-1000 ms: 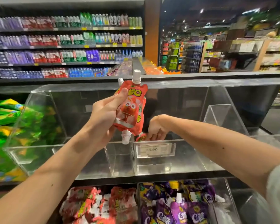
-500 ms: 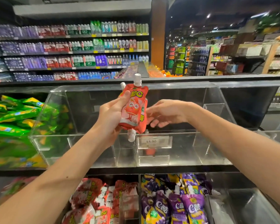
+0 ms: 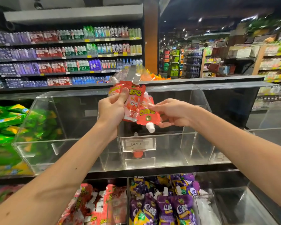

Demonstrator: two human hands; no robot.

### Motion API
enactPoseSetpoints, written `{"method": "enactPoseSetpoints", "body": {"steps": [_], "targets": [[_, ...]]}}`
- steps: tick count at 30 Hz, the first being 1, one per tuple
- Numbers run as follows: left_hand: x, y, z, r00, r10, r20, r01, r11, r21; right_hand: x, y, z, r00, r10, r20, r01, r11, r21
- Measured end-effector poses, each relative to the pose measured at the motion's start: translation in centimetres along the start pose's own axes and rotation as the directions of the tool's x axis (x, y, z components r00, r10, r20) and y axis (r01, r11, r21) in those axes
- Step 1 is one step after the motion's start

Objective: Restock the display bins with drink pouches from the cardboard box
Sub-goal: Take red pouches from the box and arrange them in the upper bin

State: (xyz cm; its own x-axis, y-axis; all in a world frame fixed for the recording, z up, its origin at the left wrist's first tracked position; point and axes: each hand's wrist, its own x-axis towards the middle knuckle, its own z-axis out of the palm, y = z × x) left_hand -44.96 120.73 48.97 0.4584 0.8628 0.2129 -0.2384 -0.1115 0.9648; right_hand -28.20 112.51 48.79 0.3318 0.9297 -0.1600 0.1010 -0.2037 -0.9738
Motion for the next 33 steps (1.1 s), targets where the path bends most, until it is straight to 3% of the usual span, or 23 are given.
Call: {"method": "enactPoseSetpoints", "body": {"steps": [3,6,8,10,12,14,18,20,24,27,30,31,33], "targets": [[1.1,-0.6,-0.4,1.000,-0.006,0.001,0.006,1.000,0.022,1.9,0.9,-1.5,0.989,0.078,-0.129,-0.108,0.964,-0.241],[1.9,-0.8,-0.3,0.999,-0.004,0.047,0.001,0.998,0.066,4.5,1.4,-2.1,0.980,0.099,-0.174,-0.180,0.815,-0.551],[2.2,-0.8,-0.2,0.997,0.000,0.072,-0.005,0.997,0.076,6.5,1.8,-1.9,0.980,0.078,-0.185,-0.194,0.605,-0.772],[2.7,-0.8,-0.2,0.996,-0.009,0.086,0.003,0.997,0.076,8.4,2.3,-1.5,0.987,0.017,-0.158,-0.157,0.282,-0.947],[3.1,-0.9,-0.5,0.995,-0.016,0.097,0.008,0.997,0.082,9.5,2.8,-0.9,0.992,0.003,-0.124,-0.123,0.108,-0.987],[3.3,-1.0,-0.7,0.994,-0.011,0.111,0.001,0.995,0.095,10.0,3.4,-0.3,0.998,0.046,-0.040,-0.042,0.025,-0.999],[3.5,-1.1,-1.4,0.991,-0.007,0.133,-0.005,0.996,0.091,10.7,4.4,0.6,0.989,0.109,0.098,0.090,0.080,-0.993],[3.5,-1.1,-1.7,0.991,-0.007,0.133,-0.009,0.993,0.115,11.2,4.1,1.1,0.974,0.191,0.118,0.113,0.038,-0.993],[3.6,-1.3,-2.0,0.991,0.001,0.133,-0.020,0.989,0.144,11.5,4.1,3.0,0.950,0.297,0.097,0.151,-0.165,-0.975],[3.5,-1.6,-2.3,0.990,-0.006,0.144,-0.015,0.990,0.140,12.2,5.0,4.1,0.961,0.219,0.167,0.199,-0.133,-0.971],[3.2,-1.7,-2.4,0.988,-0.009,0.157,-0.012,0.991,0.134,12.0,4.5,3.9,0.983,0.171,0.069,0.091,-0.127,-0.988],[3.2,-1.8,-2.4,0.988,-0.009,0.157,-0.011,0.992,0.129,11.6,4.3,3.7,0.977,0.212,-0.017,0.014,-0.143,-0.990],[3.0,-1.8,-2.4,0.986,-0.009,0.164,-0.013,0.992,0.128,11.8,4.6,3.2,0.925,0.354,-0.138,-0.127,-0.055,-0.990]]}}
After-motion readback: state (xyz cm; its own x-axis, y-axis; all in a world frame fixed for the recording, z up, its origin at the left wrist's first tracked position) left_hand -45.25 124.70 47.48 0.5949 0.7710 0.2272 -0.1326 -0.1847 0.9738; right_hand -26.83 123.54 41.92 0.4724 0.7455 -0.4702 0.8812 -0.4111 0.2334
